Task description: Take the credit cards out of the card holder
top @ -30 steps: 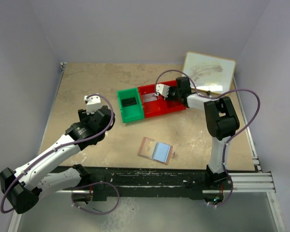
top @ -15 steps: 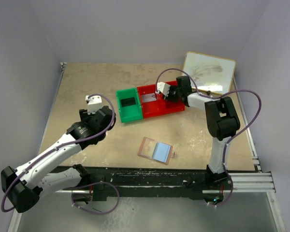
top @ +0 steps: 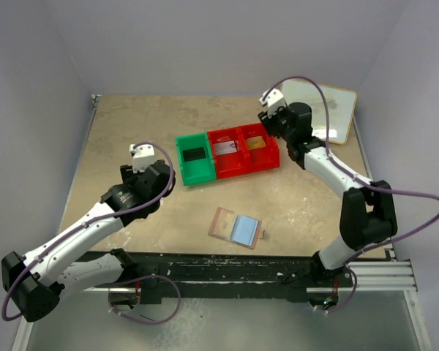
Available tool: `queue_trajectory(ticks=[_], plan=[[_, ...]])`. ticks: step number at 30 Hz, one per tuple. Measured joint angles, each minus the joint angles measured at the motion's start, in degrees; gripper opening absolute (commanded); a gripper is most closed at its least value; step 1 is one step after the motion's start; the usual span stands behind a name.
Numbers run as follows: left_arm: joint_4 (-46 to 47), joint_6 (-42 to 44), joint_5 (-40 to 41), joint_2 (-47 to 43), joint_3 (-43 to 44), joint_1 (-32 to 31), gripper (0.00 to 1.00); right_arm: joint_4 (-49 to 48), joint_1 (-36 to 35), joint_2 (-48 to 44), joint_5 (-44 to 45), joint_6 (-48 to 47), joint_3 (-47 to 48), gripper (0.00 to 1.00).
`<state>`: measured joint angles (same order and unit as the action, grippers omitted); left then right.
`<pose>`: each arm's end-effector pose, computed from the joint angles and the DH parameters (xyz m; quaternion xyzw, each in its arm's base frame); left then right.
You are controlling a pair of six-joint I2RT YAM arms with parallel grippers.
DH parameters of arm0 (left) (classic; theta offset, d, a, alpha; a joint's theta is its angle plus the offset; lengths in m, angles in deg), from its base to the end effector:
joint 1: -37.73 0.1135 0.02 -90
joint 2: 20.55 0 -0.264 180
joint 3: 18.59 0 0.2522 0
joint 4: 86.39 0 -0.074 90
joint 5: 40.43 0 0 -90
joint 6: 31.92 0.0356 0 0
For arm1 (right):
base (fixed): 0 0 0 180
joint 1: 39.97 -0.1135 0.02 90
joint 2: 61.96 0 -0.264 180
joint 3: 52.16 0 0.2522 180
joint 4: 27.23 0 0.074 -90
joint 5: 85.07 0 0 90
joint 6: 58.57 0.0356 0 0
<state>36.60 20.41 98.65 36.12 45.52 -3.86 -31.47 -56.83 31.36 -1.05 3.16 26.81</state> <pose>0.1586 -0.1048 0.2927 -0.1142 0.8580 0.0997 0.4907 0.3696 0.1159 0.2953 -0.3247 0.6942 -0.0239 0.6420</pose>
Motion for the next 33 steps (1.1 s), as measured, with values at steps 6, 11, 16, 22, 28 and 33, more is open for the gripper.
queue_trajectory(ticks=[6, 11, 16, 22, 28, 33], plan=[[-0.04, -0.13, 0.26, -0.59, 0.0, 0.0, 0.68, 7.89, -0.94, -8.13, 7.17, 31.69, -1.95, 0.51], [-0.24, -0.66, 1.75, -1.57, 0.0, 0.0, 0.68, 10.54, -12.13, -24.22, 14.82, 51.3, -17.44, 0.57], [-0.98, -1.11, 3.37, -1.95, 0.0, 0.0, 0.68, 16.72, -21.09, -27.58, 21.81, 63.34, -18.4, 0.68], [-1.11, -1.33, 4.07, -1.99, 0.0, 0.0, 0.68, 26.03, -33.77, -27.47, 28.39, 74.29, -19.85, 0.73], [-1.51, -2.08, 4.79, -1.9, 0.0, 0.0, 0.68, 32.59, -41.64, -22.91, 30.58, 83.84, -19.85, 0.74], [-1.75, -2.23, 5.42, -1.9, 0.0, 0.0, 0.68, 36.02, -45.64, -16.7, 30.93, 91.01, -18.78, 0.74]])
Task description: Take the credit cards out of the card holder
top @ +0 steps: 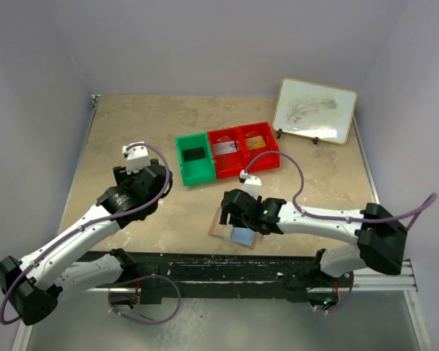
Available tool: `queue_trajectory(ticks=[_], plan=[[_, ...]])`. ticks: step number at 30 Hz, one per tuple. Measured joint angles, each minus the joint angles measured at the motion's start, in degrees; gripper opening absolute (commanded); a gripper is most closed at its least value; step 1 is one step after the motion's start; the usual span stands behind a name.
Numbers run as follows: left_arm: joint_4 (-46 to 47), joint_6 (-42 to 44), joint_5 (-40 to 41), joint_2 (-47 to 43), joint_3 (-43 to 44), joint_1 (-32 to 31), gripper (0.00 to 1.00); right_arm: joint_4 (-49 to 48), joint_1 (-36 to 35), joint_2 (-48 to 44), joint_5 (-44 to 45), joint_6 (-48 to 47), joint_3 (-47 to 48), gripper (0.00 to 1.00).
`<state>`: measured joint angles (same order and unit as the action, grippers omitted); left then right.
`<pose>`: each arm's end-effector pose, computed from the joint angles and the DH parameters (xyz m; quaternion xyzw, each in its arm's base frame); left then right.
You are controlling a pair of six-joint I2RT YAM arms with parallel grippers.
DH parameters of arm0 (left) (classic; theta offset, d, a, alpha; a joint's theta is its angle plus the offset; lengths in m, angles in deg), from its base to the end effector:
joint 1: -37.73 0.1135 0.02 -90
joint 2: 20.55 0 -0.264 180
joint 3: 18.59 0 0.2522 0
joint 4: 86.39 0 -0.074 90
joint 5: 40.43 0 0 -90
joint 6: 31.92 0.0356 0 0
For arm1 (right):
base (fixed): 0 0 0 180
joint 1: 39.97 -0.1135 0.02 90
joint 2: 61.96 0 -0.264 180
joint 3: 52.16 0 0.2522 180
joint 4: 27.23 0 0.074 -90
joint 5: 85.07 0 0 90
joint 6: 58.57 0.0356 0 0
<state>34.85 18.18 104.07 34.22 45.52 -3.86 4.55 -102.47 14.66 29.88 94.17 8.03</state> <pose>0.1525 -0.0966 0.2982 -0.1465 0.8361 0.1242 0.5139 0.1387 0.2340 0.2198 0.0790 0.9120 0.2164 0.3394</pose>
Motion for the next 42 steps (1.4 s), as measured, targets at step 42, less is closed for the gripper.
queue_trajectory(ticks=[42], plan=[[-0.57, -0.11, 0.92, 0.63, 0.02, 0.0, 0.68, 8.11, -2.67, 21.68, -0.57, 13.25, 12.07, 0.65]])
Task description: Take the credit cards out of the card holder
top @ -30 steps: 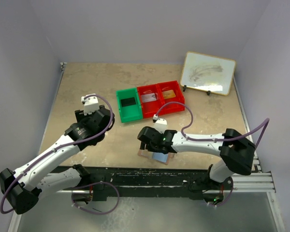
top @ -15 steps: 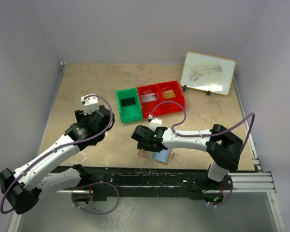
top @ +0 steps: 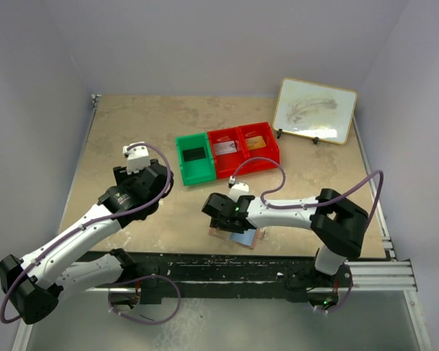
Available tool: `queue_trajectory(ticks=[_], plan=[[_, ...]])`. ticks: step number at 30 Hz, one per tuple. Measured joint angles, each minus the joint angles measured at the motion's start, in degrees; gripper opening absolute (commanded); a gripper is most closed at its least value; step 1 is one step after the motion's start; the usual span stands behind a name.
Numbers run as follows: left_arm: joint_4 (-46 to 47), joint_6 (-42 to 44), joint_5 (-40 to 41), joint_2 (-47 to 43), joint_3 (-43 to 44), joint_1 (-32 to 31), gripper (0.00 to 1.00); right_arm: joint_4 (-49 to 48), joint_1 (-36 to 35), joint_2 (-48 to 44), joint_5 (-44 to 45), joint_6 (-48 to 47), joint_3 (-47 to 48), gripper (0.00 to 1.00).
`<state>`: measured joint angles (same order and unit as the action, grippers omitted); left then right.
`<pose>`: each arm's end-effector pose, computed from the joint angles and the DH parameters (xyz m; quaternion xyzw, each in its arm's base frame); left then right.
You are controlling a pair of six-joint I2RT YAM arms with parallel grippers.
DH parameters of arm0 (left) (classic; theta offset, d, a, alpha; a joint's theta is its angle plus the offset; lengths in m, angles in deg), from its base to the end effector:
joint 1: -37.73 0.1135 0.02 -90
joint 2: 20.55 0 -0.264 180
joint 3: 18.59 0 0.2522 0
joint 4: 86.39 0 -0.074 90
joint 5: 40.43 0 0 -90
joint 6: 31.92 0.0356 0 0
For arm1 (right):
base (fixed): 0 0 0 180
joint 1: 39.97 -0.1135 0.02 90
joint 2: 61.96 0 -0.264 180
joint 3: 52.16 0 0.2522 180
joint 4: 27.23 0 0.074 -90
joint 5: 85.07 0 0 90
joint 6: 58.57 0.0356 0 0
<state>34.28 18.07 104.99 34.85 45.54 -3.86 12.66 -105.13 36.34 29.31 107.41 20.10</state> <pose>0.1535 -0.0970 0.2963 -0.1452 0.8356 0.1364 0.5120 0.1512 0.2916 0.1668 0.1340 0.9476 0.1235 0.2625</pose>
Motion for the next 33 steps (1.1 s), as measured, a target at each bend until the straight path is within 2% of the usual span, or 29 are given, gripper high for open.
queue_trajectory(ticks=[3, 10, 16, 21, 27, 33], plan=[[0.0, 0.0, 0.0, 0.0, 0.0, 0.0, 0.68, -3.8, 0.44, -2.67, -0.9, 0.13, -3.45, 0.61], [0.09, 0.09, -0.66, 0.44, 0.0, 0.0, 0.68, -11.41, 2.64, -7.54, -4.83, -0.68, -9.86, 0.61], [0.52, 0.17, -3.61, 1.01, -0.02, 0.0, 0.68, -15.58, 4.07, -9.6, -7.61, -1.22, -12.83, 0.68], [1.81, 0.39, -6.84, 0.37, -0.02, 0.0, 0.68, -18.23, 4.83, -10.82, -9.44, -1.64, -14.62, 0.67], [2.25, 0.63, -8.46, -0.09, -0.02, 0.0, 0.67, -15.91, 4.87, -9.27, -9.6, -1.7, -12.46, 0.7], [2.64, 0.68, -8.74, -0.04, -0.02, 0.0, 0.66, -7.3, 4.5, -4.0, -8.15, -1.95, -4.98, 0.66]])
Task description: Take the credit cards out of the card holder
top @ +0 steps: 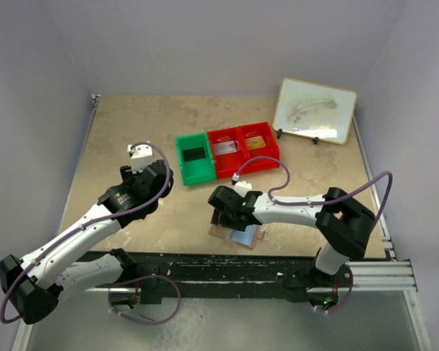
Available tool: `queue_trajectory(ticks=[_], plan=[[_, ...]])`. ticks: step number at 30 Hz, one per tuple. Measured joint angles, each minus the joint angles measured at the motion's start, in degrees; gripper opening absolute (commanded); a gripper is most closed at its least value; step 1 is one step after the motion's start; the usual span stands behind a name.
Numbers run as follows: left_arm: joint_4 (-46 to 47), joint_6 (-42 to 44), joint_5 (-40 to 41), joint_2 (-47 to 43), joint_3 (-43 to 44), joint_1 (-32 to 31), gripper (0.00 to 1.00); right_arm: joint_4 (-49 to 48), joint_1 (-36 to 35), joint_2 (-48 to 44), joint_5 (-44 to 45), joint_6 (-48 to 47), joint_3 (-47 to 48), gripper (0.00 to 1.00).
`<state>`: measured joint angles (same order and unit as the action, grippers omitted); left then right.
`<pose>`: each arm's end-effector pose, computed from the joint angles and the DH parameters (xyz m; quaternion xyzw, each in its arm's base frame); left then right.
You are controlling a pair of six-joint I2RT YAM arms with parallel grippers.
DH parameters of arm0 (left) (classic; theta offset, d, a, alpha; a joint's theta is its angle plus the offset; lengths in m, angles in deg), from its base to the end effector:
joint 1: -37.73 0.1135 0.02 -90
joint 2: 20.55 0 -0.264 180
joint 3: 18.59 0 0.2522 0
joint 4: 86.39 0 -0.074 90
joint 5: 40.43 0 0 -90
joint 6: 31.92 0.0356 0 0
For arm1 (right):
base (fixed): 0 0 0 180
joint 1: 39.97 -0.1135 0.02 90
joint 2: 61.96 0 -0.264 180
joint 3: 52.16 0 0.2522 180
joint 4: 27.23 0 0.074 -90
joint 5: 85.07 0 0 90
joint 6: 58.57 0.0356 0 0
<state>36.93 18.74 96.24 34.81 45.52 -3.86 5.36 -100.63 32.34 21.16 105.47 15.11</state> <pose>0.1557 -0.1035 0.2960 -0.1253 0.8596 0.0674 0.4907 0.1651 0.2733 0.1688 0.1480 0.9446 0.1869 0.2256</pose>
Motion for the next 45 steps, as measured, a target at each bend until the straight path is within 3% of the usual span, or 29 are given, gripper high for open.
queue_trajectory(ticks=[10, 11, 15, 17, 29, 37, 45], plan=[[0.0, 0.0, 0.48, 0.0, 0.0, 0.0, 0.65, 1.79, -0.33, 0.11, 1.22, 0.15, -0.15, 0.49], [0.0, 0.0, 0.46, 0.02, 0.0, 0.0, 0.65, 1.09, -0.31, -0.44, 1.18, 0.22, -0.98, 0.49], [0.0, 0.0, 0.46, 0.02, 0.0, 0.0, 0.65, -1.44, -0.2, -1.84, 0.61, 0.42, -2.84, 0.67], [0.0, 0.02, 0.44, 0.02, 0.0, 0.0, 0.65, -2.45, -0.15, -1.92, 0.44, 0.33, -2.84, 0.7], [0.0, 0.15, 0.44, 0.11, 0.0, 0.0, 0.64, 3.58, -0.48, 1.81, 1.53, -0.15, 2.29, 0.6], [0.0, 0.15, 0.44, 0.11, 0.0, 0.0, 0.64, 6.82, -1.07, 4.2, 2.51, -0.2, 5.57, 0.67], [0.0, 0.15, 0.44, 0.13, 0.0, 0.0, 0.64, 8.33, -1.57, 5.11, 3.37, -0.68, 6.69, 0.58]])
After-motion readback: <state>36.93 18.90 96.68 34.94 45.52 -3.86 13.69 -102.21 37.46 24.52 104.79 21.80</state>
